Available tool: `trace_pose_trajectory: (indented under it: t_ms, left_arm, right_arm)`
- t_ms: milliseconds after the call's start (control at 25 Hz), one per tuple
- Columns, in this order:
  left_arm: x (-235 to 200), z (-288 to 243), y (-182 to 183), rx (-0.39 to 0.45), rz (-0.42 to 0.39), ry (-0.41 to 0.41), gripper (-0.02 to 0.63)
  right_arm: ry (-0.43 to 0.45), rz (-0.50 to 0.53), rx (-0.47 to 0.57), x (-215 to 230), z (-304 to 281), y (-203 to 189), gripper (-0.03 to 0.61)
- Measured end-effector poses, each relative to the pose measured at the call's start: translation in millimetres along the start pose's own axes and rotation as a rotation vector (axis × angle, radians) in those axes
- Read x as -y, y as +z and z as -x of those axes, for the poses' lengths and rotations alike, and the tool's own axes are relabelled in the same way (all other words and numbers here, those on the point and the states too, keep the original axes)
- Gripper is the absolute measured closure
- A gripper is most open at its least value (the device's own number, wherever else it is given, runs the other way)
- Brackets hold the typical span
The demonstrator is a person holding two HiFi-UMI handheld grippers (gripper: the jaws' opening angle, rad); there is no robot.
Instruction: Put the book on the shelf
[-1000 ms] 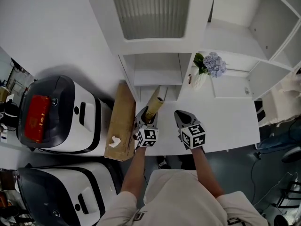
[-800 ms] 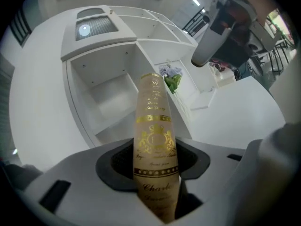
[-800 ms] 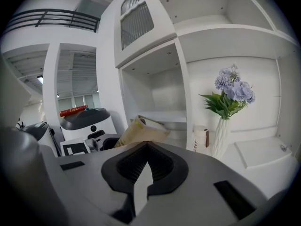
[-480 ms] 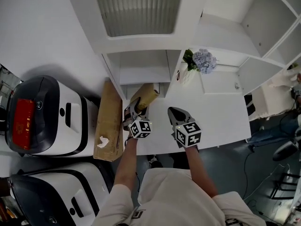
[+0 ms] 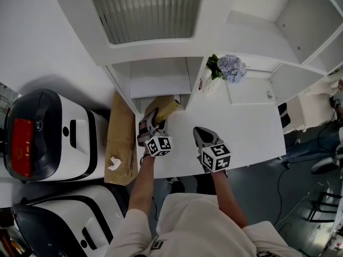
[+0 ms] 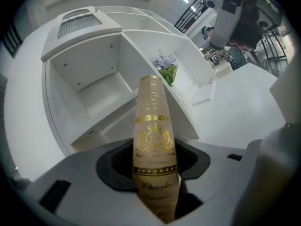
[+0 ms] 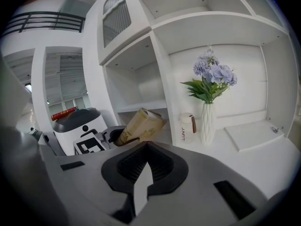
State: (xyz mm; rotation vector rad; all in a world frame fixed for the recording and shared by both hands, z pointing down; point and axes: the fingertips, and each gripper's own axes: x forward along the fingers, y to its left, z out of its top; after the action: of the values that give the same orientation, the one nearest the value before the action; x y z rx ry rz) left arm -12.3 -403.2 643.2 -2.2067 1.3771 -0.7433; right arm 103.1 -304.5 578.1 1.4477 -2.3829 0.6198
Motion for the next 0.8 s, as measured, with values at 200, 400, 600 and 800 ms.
trace_pose_trajectory:
  t_ms: [200, 400, 600, 800]
  left_arm:
    - [3, -14, -3, 0.008, -0.038, 0.009, 0.394]
    - [5, -33, -3, 0.006, -0.031, -0.008, 0.394]
    - [11, -55, -4, 0.002, -0.007, -0.053, 0.386]
    - [11, -69, -7, -0.005, 0.049, -0.071, 0.376]
  right_arm:
    - [0.000, -0.012, -0.021, 2, -4, -9, 0.552]
    - [-0.004, -0.023, -0.021, 6, -4, -10, 0.552]
    - [-0.004, -0.017, -0.025, 10, -5, -8, 0.552]
    - [-0.023, -0.023, -0.039, 23, -4, -15, 0.552]
